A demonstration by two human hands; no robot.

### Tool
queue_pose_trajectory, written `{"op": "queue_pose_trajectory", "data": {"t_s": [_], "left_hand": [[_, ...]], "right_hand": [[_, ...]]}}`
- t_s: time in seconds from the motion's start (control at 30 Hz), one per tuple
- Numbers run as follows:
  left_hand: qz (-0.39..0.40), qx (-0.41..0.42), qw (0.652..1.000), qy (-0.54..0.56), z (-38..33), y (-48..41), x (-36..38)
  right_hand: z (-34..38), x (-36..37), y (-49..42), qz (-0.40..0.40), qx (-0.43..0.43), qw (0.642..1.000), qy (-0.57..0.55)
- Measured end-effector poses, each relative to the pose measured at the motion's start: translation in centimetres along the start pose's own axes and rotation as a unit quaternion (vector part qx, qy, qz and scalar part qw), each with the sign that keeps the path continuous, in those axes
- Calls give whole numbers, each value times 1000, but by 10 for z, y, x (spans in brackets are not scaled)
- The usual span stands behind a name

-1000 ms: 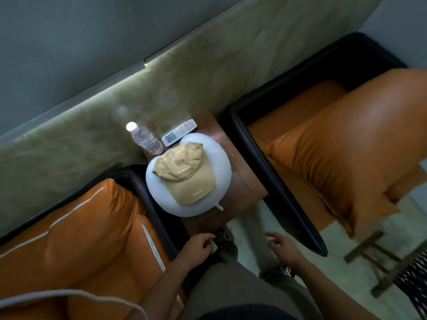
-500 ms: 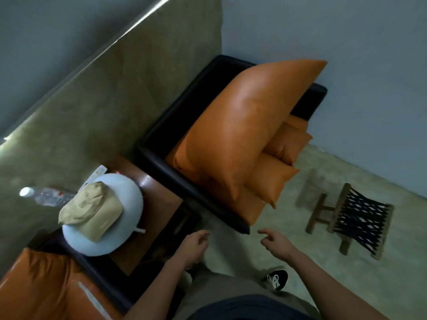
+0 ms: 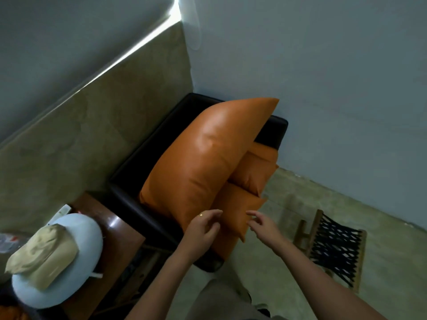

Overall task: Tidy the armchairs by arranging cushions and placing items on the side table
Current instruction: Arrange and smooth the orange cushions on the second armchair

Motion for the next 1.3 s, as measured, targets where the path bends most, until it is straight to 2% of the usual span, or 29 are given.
{"op": "queue_pose_trajectory", "data": {"t_s": [0.13, 0.33, 0.5, 0.6, 0.73, 0.87, 0.93, 1.0, 1.17, 1.3], "left_hand": [[-65, 18, 998, -8, -12, -43, -24], [-149, -2, 989, 20, -26, -95, -54], [-214, -59, 970, 101, 0, -137, -75], [-251, -97, 961, 71, 15, -164, -73], [-301, -171, 938, -5, 41, -207, -66], [-321, -264, 892, -176, 67, -242, -53], [-356, -275, 868, -211, 71, -249, -51], [-364, -275, 860, -230, 78, -260, -53], [-411, -268, 834, -255, 94, -266, -57], [-442, -242, 824, -260, 113, -270, -64]], "right_hand": [[53, -22, -37, -1, -66, 998, 18], [128, -58, -92, -31, -148, 985, 80], [197, -68, -150, -25, -250, 947, 200], [223, -73, -188, -37, -303, 903, 303], [255, -70, -252, -29, -407, 788, 461], [253, -49, -321, 40, -454, 711, 536], [251, -43, -339, 32, -490, 681, 543], [251, -39, -352, 18, -509, 677, 532], [252, -27, -369, -15, -535, 696, 479], [257, -12, -380, -68, -574, 690, 435]]}}
Point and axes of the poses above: each hand's wrist, its own y-axis away from the middle knuckle, its own x-axis out of the palm, z = x × y, the point moved 8 cm from there along -y, towards the middle knuckle, and after that the axes turned 9 degrees about y, right-handed, at the moved point
